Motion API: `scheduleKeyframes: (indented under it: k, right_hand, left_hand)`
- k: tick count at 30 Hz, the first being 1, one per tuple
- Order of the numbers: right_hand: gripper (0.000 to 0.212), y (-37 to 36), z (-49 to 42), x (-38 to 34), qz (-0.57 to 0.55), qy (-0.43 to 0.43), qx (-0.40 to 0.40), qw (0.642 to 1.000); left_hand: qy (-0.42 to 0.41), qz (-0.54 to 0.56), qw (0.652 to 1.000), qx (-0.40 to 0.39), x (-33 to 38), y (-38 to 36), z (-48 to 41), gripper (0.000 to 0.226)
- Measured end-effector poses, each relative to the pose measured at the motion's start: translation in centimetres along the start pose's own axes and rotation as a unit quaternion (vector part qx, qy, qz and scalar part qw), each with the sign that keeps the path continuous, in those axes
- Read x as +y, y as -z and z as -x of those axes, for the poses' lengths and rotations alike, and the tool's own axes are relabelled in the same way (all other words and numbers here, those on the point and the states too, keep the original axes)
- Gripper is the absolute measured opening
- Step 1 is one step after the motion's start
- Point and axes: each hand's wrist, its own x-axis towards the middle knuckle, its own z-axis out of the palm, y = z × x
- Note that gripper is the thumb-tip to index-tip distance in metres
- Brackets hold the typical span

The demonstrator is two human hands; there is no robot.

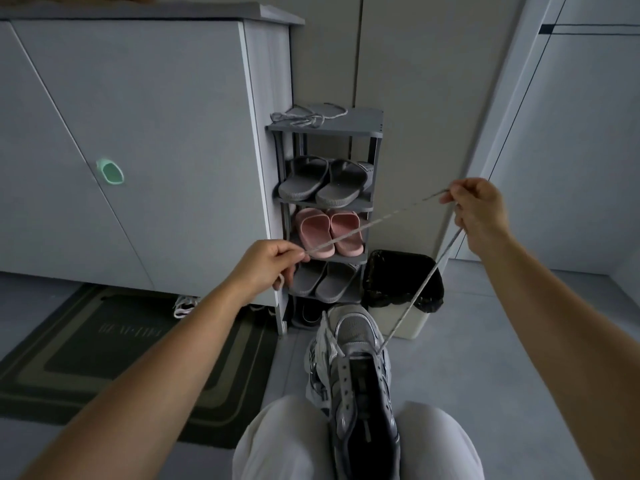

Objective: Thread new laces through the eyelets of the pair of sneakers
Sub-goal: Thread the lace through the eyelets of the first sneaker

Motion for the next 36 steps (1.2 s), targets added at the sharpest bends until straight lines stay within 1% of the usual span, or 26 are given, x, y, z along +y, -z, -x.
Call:
scheduleKeyframes:
  k: [2,3,4,5,6,7,8,9,10,11,12,13,14,16,18,20,21,23,24,25,26,28,29,31,33,36]
  right_hand:
    - [0.020,-0.3,-0.5,-0.6,-0.011,0.021,0.006,1.000]
    - [0.018,-0.6,-0.7,-0.6,0.000,0.021,-0.010,1.000]
    - [0.015,-0.9,-0.5,-0.5,0.042,0.017,-0.039,0.998]
    - [0.012,-1.2,-0.1,0.0,0.114,0.015,-0.080,0.990]
    - [0.013,-1.7,0.8,0.5,0.207,0.019,-0.127,0.970]
    - [0.019,-2.4,2.0,1.2,0.290,0.045,-0.168,0.941]
    - [0.024,-3.0,3.5,1.7,0.339,0.104,-0.200,0.913]
    - [0.027,-3.8,5.3,2.1,0.343,0.161,-0.229,0.897]
    - [0.027,-4.5,7.2,2.3,0.316,0.189,-0.264,0.891]
    - [0.025,-5.2,9.1,2.4,0.263,0.176,-0.304,0.899]
    - [0.020,-5.7,10.9,2.5,0.207,0.128,-0.340,0.908]
    - [0.015,-6.0,12.2,2.8,0.155,0.083,-0.359,0.917]
    - [0.015,-6.2,13.0,3.1,0.125,0.059,-0.351,0.926]
    - [0.017,-6.0,13.9,3.7,0.116,0.050,-0.325,0.937]
    - [0.018,-5.3,14.3,4.0,0.143,0.043,-0.320,0.936]
    - [0.014,-4.4,14.8,4.6,0.207,0.057,-0.316,0.924]
    - [0.012,-3.9,15.3,5.0,0.240,0.069,-0.314,0.916]
    - [0.011,-3.0,16.6,5.9,0.290,0.091,-0.317,0.898]
    - [0.009,-2.8,17.2,6.5,0.311,0.104,-0.321,0.889]
    - [0.006,-2.6,17.7,7.1,0.331,0.119,-0.327,0.877]
    - [0.002,-2.5,18.2,7.6,0.351,0.139,-0.329,0.866]
    - [0.005,-2.7,18.9,8.3,0.392,0.173,-0.316,0.847]
    - [0.006,-2.9,19.1,8.3,0.403,0.181,-0.306,0.843]
    - [0.010,-3.2,19.5,8.3,0.413,0.196,-0.297,0.839]
    - [0.015,-3.4,19.8,8.4,0.422,0.201,-0.298,0.832]
    - [0.014,-3.5,20.0,8.4,0.415,0.191,-0.293,0.840]
  left_hand:
    - [-0.013,0.043,0.999,0.001,0.8,-0.8,0.2,0.018]
    - [-0.014,0.061,0.998,-0.001,1.2,-1.1,0.3,0.017]
    - [-0.015,0.072,0.997,-0.004,1.4,-1.3,0.3,0.016]
    - [-0.018,0.064,0.998,-0.009,1.6,-1.5,0.3,0.011]
    - [-0.020,0.040,0.999,-0.015,1.6,-1.7,0.4,0.005]
    - [-0.025,0.007,0.999,-0.024,1.7,-2.1,0.5,0.006]
    - [-0.030,-0.019,0.999,-0.034,1.9,-2.5,0.7,0.011]
    - [-0.035,-0.030,0.998,-0.041,2.0,-3.0,0.8,0.015]
    - [-0.039,-0.030,0.998,-0.041,2.2,-3.3,0.9,0.016]
    - [-0.044,-0.027,0.998,-0.034,2.3,-3.5,1.0,0.016]
    - [-0.048,-0.025,0.998,-0.026,2.4,-3.7,1.3,0.015]
    - [-0.050,-0.027,0.998,-0.024,2.5,-3.9,1.7,0.013]
    - [-0.050,-0.030,0.998,-0.029,2.6,-4.0,2.1,0.010]
    - [-0.046,-0.036,0.998,-0.038,2.6,-4.3,3.2,0.006]
    - [-0.031,-0.037,0.999,-0.014,2.3,-4.6,4.6,0.006]
    - [0.013,-0.057,0.998,0.018,1.3,-5.5,6.9,0.020]
    - [0.038,-0.078,0.996,0.017,0.8,-6.3,8.4,0.028]
    - [0.070,-0.140,0.988,-0.014,-0.2,-8.5,11.3,0.041]
    - [0.079,-0.156,0.984,-0.020,-0.7,-9.6,12.4,0.044]
    - [0.083,-0.154,0.985,-0.004,-1.2,-10.3,13.1,0.041]
    - [0.086,-0.133,0.987,0.024,-1.6,-10.7,13.5,0.033]
    - [0.097,-0.056,0.991,0.068,-2.1,-10.7,13.5,0.014]
    - [0.099,-0.013,0.992,0.081,-2.4,-10.6,13.5,0.017]
    - [0.100,0.050,0.989,0.098,-2.8,-10.6,13.8,0.030]
    - [0.095,0.079,0.987,0.104,-2.8,-10.8,14.0,0.029]
    - [0.096,0.117,0.982,0.112,-3.4,-10.9,13.9,0.028]
